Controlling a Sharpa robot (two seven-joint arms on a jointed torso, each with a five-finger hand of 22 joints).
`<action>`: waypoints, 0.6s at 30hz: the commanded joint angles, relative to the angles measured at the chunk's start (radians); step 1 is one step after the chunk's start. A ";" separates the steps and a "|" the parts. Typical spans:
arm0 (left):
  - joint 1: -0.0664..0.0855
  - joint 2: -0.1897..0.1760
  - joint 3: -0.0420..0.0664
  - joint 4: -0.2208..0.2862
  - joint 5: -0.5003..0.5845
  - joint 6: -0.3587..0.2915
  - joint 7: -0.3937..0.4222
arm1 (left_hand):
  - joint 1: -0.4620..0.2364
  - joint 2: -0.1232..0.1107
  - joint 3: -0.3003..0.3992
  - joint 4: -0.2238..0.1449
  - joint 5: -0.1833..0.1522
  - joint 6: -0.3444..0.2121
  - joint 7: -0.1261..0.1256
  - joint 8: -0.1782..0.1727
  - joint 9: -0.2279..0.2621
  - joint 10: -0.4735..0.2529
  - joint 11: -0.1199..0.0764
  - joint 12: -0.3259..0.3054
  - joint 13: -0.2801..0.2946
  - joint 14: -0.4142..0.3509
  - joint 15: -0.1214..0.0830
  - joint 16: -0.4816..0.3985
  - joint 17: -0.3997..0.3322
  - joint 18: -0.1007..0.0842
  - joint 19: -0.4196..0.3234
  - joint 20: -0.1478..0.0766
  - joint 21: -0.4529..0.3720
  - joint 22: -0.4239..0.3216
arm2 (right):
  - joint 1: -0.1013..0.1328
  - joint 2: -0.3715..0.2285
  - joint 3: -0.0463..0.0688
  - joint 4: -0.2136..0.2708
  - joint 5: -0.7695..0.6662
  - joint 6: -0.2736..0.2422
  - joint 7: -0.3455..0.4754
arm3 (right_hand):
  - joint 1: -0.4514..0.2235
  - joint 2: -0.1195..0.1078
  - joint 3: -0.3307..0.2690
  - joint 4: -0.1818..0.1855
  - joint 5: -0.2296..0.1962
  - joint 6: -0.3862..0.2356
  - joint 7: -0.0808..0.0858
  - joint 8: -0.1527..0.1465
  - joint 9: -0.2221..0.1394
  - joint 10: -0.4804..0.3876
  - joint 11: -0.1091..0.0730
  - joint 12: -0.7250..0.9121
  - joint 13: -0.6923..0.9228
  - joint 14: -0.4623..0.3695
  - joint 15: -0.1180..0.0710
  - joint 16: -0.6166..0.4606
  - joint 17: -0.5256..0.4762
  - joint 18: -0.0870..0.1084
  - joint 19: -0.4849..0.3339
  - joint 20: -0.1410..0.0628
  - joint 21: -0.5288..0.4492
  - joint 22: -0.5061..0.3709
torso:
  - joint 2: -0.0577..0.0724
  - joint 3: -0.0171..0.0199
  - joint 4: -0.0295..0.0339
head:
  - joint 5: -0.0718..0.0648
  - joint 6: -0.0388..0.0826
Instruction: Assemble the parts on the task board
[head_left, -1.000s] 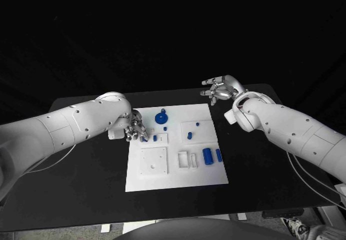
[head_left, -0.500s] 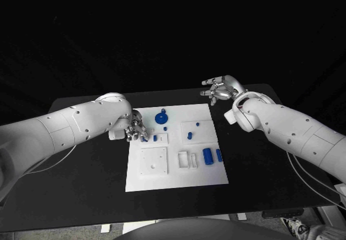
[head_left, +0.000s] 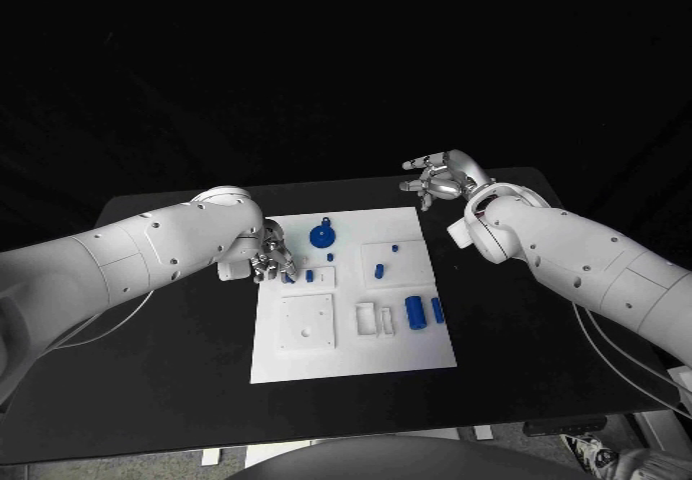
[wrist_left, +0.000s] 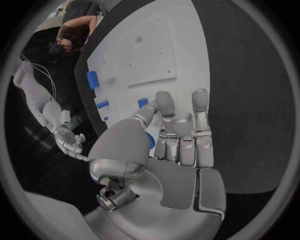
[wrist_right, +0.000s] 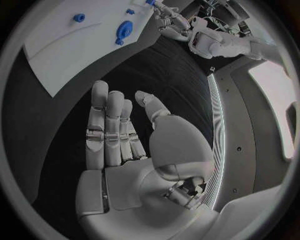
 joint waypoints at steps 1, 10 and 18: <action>-0.011 0.010 -0.003 0.006 0.021 -0.015 0.026 | -0.002 -0.008 -0.003 0.008 -0.003 0.034 -0.037 -0.005 0.000 0.037 -0.013 -0.003 -0.001 0.004 -0.001 -0.005 0.002 -0.005 0.007 0.001 -0.004 0.017 | 0.000 0.000 0.001 0.000 -0.003 0.009 0.007 | -0.005 -0.004 0.002 -0.001 0.003 -0.003 0.002 -0.006 -0.001 0.001 -0.001 -0.005 -0.001 0.000 -0.002 -0.006 -0.001 0.005 -0.007 -0.002 0.002 -0.001 | 0.000 0.0005 0.0001 | -0.001 0.001; -0.011 0.012 -0.003 0.005 0.023 -0.017 0.027 | -0.019 -0.019 -0.012 0.023 -0.007 0.044 -0.042 -0.005 -0.001 0.038 -0.016 -0.001 -0.002 0.007 -0.002 -0.003 0.008 -0.007 0.010 0.000 -0.008 0.017 | 0.000 0.001 0.001 0.000 -0.003 0.009 0.007 | -0.003 -0.004 0.003 -0.002 0.003 -0.003 0.002 -0.006 -0.001 0.001 -0.001 -0.006 -0.001 0.000 -0.002 -0.006 -0.001 0.005 -0.007 -0.002 0.002 0.000 | 0.000 0.0008 0.0001 | -0.003 0.001; -0.011 0.013 -0.003 0.005 0.025 -0.026 0.028 | -0.048 -0.036 -0.034 0.051 -0.035 0.052 -0.046 -0.007 -0.006 0.039 -0.019 0.001 -0.003 0.010 -0.004 -0.004 0.012 -0.009 0.014 -0.002 -0.012 0.017 | -0.001 0.002 0.001 0.000 -0.003 0.009 0.007 | -0.003 -0.004 0.003 -0.002 0.003 -0.003 0.002 -0.006 -0.001 0.001 -0.001 -0.006 -0.001 0.000 -0.002 -0.006 -0.001 0.005 -0.007 -0.002 0.002 0.000 | 0.000 0.0006 -0.0002 | -0.006 -0.001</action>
